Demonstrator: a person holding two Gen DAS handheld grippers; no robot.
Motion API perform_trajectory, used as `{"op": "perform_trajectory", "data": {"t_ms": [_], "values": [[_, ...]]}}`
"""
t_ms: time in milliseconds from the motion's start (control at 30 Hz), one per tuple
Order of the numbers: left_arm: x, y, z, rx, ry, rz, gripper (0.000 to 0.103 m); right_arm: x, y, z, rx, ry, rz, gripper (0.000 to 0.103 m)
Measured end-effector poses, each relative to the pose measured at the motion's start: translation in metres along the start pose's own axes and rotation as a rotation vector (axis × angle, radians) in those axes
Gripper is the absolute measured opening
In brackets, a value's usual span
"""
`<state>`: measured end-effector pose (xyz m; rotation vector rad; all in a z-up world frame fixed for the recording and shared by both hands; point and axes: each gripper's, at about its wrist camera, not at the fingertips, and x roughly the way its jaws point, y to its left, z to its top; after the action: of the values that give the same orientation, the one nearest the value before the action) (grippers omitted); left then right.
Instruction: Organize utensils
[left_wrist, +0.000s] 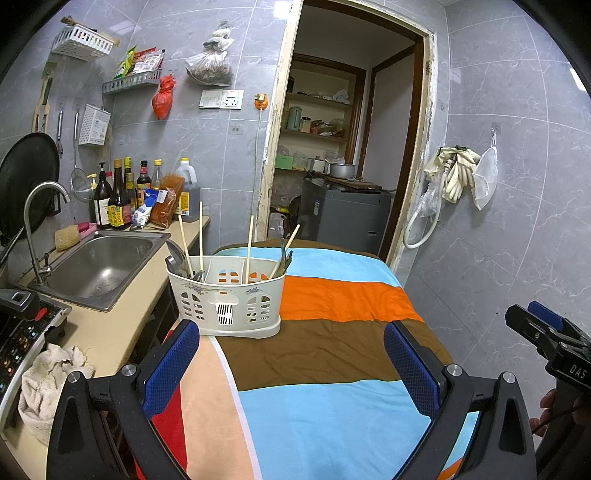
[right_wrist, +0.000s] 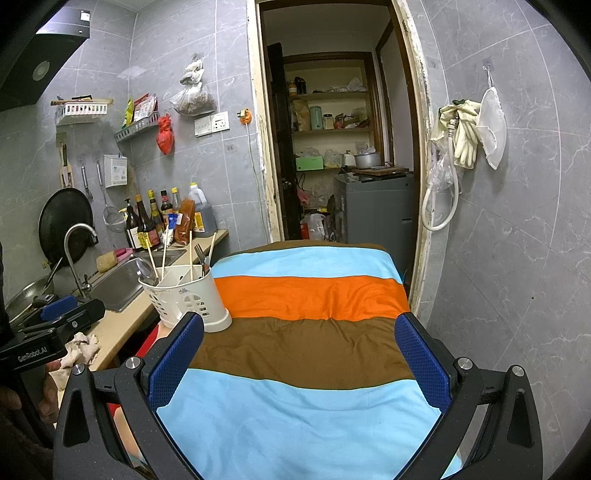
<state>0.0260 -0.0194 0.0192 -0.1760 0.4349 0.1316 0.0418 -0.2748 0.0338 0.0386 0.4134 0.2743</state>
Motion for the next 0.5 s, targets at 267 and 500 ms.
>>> {"op": "perform_trajectory", "data": {"t_ms": [267,500], "values": [[0.0,-0.0009,0.0002,0.0,-0.001,0.0,0.101,0.0002,-0.0005,0.0001,0.002,0.001,-0.002,0.101],[-0.0004,-0.0016,0.0001,0.0,0.0,0.001,0.101,0.0004,-0.0013,0.0003,0.002,0.001,0.0,0.101]]}}
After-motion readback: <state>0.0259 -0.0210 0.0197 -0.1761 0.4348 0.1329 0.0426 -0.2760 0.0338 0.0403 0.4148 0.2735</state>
